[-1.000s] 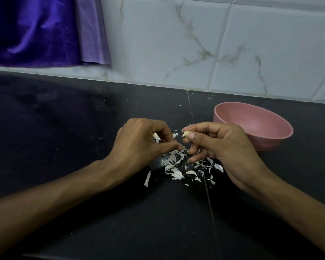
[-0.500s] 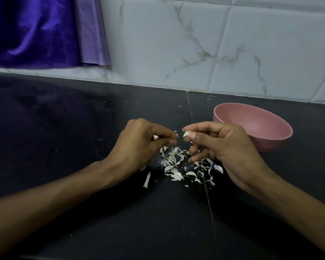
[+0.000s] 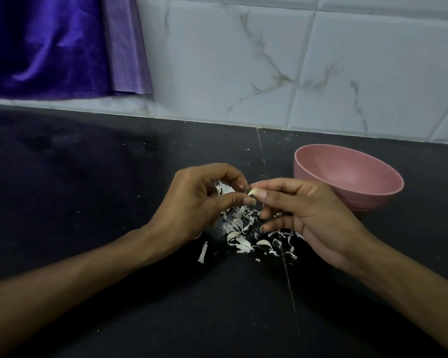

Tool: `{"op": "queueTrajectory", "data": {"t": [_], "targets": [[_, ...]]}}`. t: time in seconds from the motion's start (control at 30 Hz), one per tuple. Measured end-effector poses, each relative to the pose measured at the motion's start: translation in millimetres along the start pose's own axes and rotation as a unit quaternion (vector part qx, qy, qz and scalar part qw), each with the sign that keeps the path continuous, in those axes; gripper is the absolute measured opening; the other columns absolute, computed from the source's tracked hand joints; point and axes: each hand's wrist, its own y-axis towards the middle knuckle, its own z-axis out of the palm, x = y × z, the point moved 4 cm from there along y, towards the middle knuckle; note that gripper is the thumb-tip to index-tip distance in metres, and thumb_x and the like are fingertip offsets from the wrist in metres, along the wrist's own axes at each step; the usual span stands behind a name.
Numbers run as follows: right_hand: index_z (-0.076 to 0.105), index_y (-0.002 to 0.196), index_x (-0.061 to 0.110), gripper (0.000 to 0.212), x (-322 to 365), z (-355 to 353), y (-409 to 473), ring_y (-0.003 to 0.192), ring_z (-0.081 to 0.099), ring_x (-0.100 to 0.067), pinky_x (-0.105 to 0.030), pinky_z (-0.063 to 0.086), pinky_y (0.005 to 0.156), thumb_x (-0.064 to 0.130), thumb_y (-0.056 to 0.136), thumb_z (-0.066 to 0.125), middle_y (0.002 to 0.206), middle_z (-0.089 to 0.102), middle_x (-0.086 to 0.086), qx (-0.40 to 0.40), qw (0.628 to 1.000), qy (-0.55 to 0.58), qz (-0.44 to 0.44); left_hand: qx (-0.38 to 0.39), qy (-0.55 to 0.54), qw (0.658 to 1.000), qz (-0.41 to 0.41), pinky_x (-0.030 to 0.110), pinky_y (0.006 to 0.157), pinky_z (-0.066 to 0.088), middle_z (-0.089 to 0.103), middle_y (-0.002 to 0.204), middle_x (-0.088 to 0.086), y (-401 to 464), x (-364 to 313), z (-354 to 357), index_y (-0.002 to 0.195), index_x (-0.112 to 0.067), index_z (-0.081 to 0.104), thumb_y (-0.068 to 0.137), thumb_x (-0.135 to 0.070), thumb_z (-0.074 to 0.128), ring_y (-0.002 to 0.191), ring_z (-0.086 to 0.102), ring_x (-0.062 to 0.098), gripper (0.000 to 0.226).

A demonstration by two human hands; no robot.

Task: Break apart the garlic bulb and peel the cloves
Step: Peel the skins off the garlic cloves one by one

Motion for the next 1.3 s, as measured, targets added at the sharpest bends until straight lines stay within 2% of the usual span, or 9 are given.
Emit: {"op": "queueTrajectory", "data": {"t": [0.1,0.27,0.37,0.6,0.83,1.17,1.3], "targets": [[0.077,0.094,0.005,0.023,0.3,2.0,-0.6,0.066,0.062,-0.010,-0.025,0.057,0.057,0.016,0.075,0.071,0.096,0.075,-0.015,0.008,1.000,0.007,0.006,0.002,-0.016,1.000,-0.001,0.012,0.037,0.032,0.058,0.050,-0.023,-0.8,-1.3,0.6,0.082,-0.010,0.067,0.078,-0.016,0.076,0.030,0.044,0.002,0.012],[0.078,0.092,0.005,0.021,0.7,-1.5,-0.3,0.065,0.063,-0.011,-0.025,0.057,0.057,0.016,0.076,0.071,0.081,0.072,-0.010,-0.002,1.000,0.008,0.006,0.016,-0.020,1.000,-0.003,0.012,0.038,0.033,0.057,0.046,-0.018,-0.5,-2.2,1.9,0.082,-0.014,0.066,0.077,-0.023,0.076,0.031,0.045,0.002,0.014],[0.077,0.097,0.004,0.024,1.0,-0.8,-0.2,0.066,0.062,-0.010,-0.026,0.057,0.058,0.016,0.077,0.070,0.091,0.073,-0.011,0.005,1.000,0.000,0.011,0.003,-0.039,0.999,-0.023,0.013,0.037,0.032,0.057,0.047,-0.019,-0.3,-0.6,0.9,0.081,-0.014,0.066,0.080,-0.024,0.072,0.031,0.044,0.002,0.012],[0.074,0.105,-0.001,0.028,-0.7,0.7,-0.7,0.069,0.067,-0.013,-0.024,0.056,0.057,0.012,0.080,0.068,0.090,0.072,-0.013,0.022,0.998,0.028,0.045,0.013,-0.046,0.998,-0.044,0.016,0.036,0.034,0.058,0.047,-0.016,2.5,2.0,2.3,0.083,-0.012,0.065,0.087,-0.020,0.069,0.030,0.045,0.004,0.009],[0.075,0.102,0.001,0.027,-3.3,4.0,-0.3,0.070,0.070,-0.015,-0.023,0.057,0.057,0.012,0.078,0.067,0.090,0.073,-0.015,0.046,0.994,0.064,0.078,0.019,-0.079,0.993,-0.084,0.017,0.036,0.035,0.052,0.040,0.000,2.4,5.8,1.9,0.083,-0.016,0.065,0.077,-0.036,0.070,0.030,0.044,0.011,0.021],[0.070,0.106,-0.004,0.031,-3.1,6.4,-0.4,0.070,0.072,-0.017,-0.022,0.058,0.058,0.009,0.078,0.065,0.086,0.073,-0.015,0.044,0.990,0.086,0.102,0.012,-0.045,0.998,-0.051,0.013,0.035,0.032,0.053,0.041,-0.011,-0.1,2.1,2.6,0.079,-0.019,0.062,0.082,-0.028,0.070,0.029,0.042,0.004,0.013],[0.073,0.101,-0.002,0.028,-2.4,6.8,-0.6,0.070,0.072,-0.017,-0.022,0.058,0.060,0.009,0.076,0.066,0.085,0.073,-0.016,0.044,0.990,0.084,0.101,0.015,-0.038,0.998,-0.045,0.012,0.036,0.032,0.053,0.039,-0.007,0.8,1.9,2.7,0.080,-0.020,0.062,0.080,-0.032,0.070,0.029,0.042,0.004,0.015]]}}
